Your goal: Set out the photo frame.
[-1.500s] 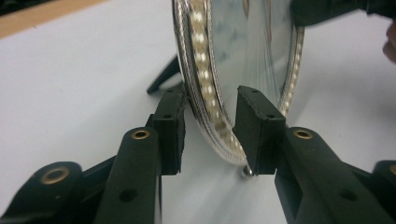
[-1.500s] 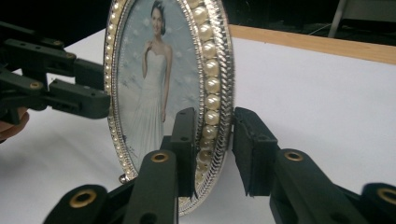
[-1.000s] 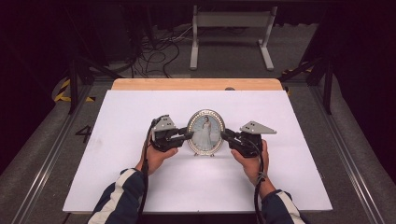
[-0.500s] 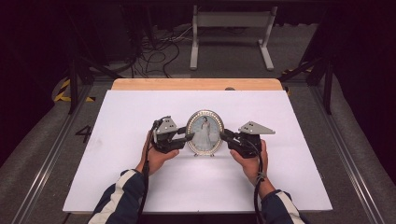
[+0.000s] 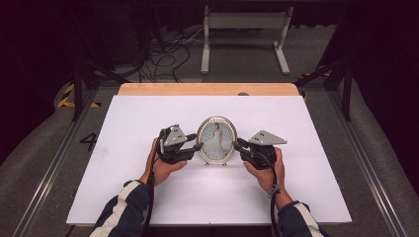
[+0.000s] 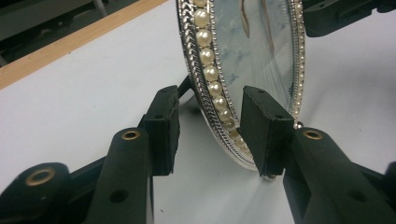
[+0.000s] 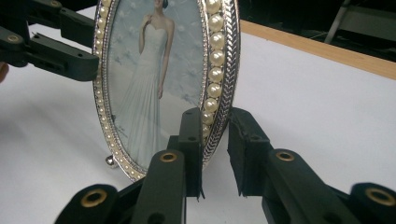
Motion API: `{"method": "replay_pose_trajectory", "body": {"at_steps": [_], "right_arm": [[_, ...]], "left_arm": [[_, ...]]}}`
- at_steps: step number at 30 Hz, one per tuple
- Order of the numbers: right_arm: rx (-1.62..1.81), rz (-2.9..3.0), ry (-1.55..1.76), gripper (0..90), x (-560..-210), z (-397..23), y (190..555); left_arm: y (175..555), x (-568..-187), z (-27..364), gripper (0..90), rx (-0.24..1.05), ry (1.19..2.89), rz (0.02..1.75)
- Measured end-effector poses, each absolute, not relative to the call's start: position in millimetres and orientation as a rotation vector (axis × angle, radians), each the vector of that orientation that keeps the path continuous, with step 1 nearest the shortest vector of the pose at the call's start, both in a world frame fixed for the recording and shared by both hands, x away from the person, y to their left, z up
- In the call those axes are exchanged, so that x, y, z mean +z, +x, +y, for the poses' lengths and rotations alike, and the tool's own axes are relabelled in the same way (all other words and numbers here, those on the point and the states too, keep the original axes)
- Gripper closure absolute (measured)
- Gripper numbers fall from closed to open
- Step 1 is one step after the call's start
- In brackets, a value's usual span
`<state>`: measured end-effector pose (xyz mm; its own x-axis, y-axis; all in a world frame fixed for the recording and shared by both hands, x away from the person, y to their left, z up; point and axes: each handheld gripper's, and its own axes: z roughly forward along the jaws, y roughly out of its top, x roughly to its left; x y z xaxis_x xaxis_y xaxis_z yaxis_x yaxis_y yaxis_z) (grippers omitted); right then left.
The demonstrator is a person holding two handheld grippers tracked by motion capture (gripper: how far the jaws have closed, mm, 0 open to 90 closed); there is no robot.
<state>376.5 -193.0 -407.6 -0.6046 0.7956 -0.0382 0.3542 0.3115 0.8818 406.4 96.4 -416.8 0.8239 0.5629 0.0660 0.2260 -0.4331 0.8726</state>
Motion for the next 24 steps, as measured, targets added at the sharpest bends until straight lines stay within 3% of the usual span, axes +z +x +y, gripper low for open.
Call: {"method": "replay_pose_trajectory", "body": {"at_steps": [14,24], "right_arm": [[1.187,2.177,0.927,62.0,-407.8,-191.7,373.3],[1.110,2.179,0.885,48.6,-405.3,-192.9,368.7]], "left_arm": [[395.2,-415.2,98.0,45.8,0.521,2.097,0.510],[389.9,-414.9,102.5,29.5,0.552,2.120,0.516]]}}
